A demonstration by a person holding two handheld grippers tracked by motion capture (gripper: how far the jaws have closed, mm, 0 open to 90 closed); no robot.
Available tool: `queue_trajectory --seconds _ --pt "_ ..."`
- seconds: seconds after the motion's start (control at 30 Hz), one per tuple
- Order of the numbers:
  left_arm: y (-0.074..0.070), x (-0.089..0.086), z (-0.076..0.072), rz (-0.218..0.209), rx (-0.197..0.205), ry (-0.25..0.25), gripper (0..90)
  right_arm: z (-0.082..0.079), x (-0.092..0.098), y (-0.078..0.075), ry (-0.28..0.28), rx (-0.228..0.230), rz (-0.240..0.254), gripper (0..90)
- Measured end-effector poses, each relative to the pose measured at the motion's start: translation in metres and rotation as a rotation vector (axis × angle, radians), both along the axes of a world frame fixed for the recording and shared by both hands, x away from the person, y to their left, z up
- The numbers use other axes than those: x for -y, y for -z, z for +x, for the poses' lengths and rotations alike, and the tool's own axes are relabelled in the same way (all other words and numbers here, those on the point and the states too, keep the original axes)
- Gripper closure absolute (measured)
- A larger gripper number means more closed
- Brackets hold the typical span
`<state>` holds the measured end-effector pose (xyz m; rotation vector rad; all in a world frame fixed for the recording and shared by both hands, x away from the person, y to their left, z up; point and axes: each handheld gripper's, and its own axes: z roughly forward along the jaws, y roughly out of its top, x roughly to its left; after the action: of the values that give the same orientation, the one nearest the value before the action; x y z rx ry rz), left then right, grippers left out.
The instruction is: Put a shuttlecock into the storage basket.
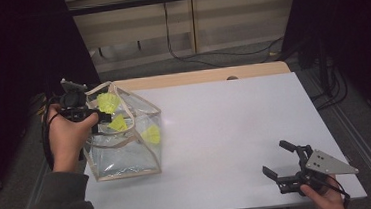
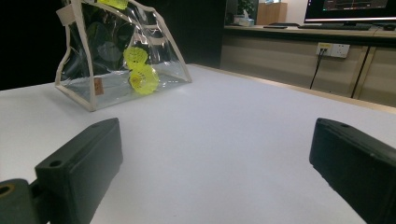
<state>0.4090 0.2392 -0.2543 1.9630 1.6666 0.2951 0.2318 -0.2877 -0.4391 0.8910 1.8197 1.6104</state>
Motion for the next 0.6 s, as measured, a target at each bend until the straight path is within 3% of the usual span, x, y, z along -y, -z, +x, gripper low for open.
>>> queue_trajectory --seconds 0.6 --pt "0.0046 -0.0015 0.0023 0.006 -0.014 -0.009 65.0 0.0 0.0002 0.0 0.0 0.001 0.0 2.7"
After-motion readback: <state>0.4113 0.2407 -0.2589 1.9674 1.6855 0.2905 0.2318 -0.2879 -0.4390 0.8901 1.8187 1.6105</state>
